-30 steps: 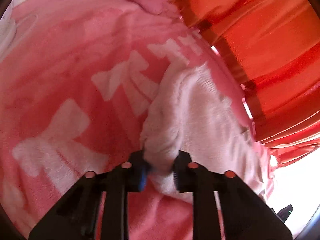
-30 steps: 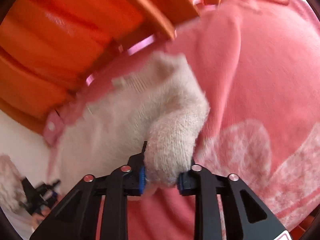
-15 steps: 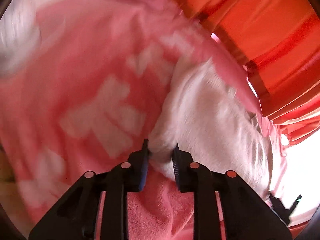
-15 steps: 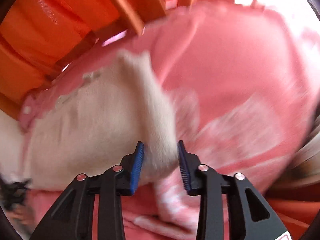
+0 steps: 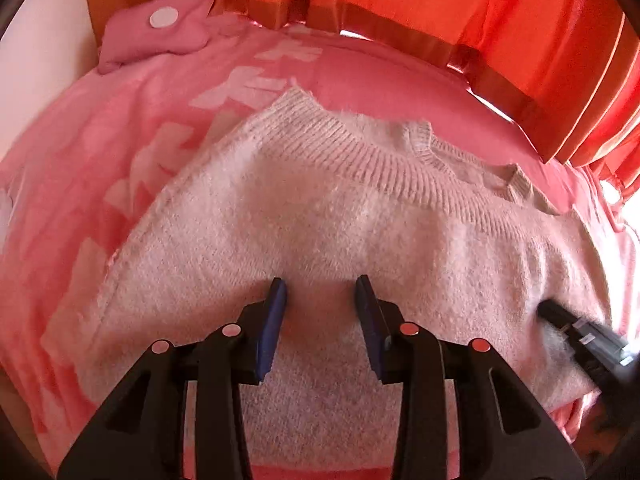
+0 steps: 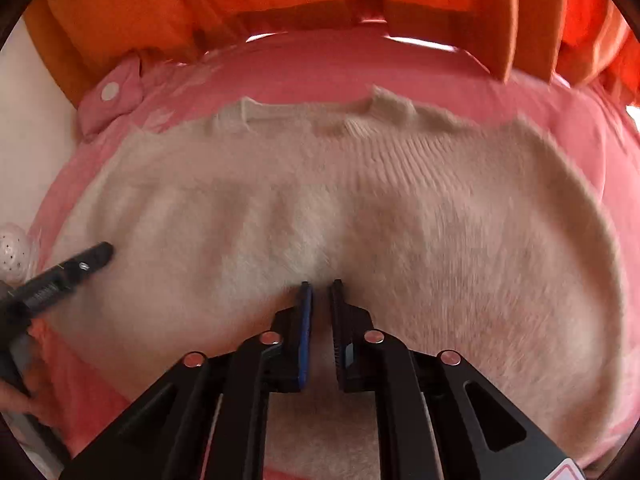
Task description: Fold small clothes
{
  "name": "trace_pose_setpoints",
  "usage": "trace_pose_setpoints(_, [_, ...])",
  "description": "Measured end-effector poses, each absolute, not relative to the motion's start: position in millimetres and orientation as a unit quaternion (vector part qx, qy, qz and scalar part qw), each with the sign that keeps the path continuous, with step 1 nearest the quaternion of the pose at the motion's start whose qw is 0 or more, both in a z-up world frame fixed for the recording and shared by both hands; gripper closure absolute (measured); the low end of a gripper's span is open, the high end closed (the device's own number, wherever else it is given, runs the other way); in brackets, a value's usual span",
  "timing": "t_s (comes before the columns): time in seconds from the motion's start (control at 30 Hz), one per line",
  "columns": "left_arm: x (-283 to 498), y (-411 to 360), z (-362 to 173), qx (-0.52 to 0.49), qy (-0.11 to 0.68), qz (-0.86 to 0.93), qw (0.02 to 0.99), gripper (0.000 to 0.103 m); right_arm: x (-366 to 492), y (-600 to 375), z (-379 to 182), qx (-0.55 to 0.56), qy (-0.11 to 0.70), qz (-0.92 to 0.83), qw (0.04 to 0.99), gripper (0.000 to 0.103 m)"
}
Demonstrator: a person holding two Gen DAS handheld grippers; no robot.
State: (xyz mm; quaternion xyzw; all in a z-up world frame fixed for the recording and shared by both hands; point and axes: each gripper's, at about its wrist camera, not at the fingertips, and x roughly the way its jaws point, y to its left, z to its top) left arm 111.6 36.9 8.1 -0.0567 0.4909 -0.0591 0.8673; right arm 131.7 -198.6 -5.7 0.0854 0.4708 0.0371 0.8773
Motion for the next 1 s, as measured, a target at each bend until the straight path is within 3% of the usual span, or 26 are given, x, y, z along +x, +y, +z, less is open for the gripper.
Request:
trace_pose_setpoints(0.1, [114,38,7,-0.055,0.493,-0.059,0.866,0.067,139,-188,5,0.071,0.458,0.053,0.884,0.095])
trace_pose_setpoints(0.2, [114,33,7,-0.042,0.489,-0.052,0.87,0.066,172,-181,-36,0.062,0.509,0.055,0.857,0.096])
trace_pose_setpoints(0.23, [113,31,7,-0.035,0.488,-0.05,0.871,0.065,177,-184,-40,0.076,0.492,0.057,0.866,0.1])
trace_pose_setpoints(0.43, [112,32,6,-0.033,0.485,-0.055,0.872,0.065,175,-178,-1,0.075,0.475,0.048,0.876,0.099])
trace_pose_setpoints(0.63, [111,30,7,-0.026,0.484,-0.051,0.873,0.065,185,-175,-32,0.077,0.499,0.056,0.861,0.102])
trace_pose_setpoints(0.8, [97,59,29,-0.096,0.477,-0.051,0.872,0.064,186,-172,-30,0.075,0.502,0.056,0.86,0.102])
trace_pose_setpoints(0.83, [90,72,37,-0.114,0.466,-0.046,0.876,0.059,187,-172,-31,0.076,0.5,0.058,0.861,0.102])
trace_pose_setpoints(0.87, [85,84,42,-0.123,0.458,-0.034,0.88,0.045,186,-173,-31,0.078,0.498,0.06,0.861,0.102])
trace_pose_setpoints(0.9, [79,100,46,-0.131,0.452,-0.009,0.883,0.039,185,-173,-32,0.08,0.497,0.061,0.862,0.102])
trace_pose_setpoints(1.0, [69,147,33,-0.185,0.462,0.049,0.866,0.035,184,-174,-33,0.086,0.493,0.06,0.863,0.102])
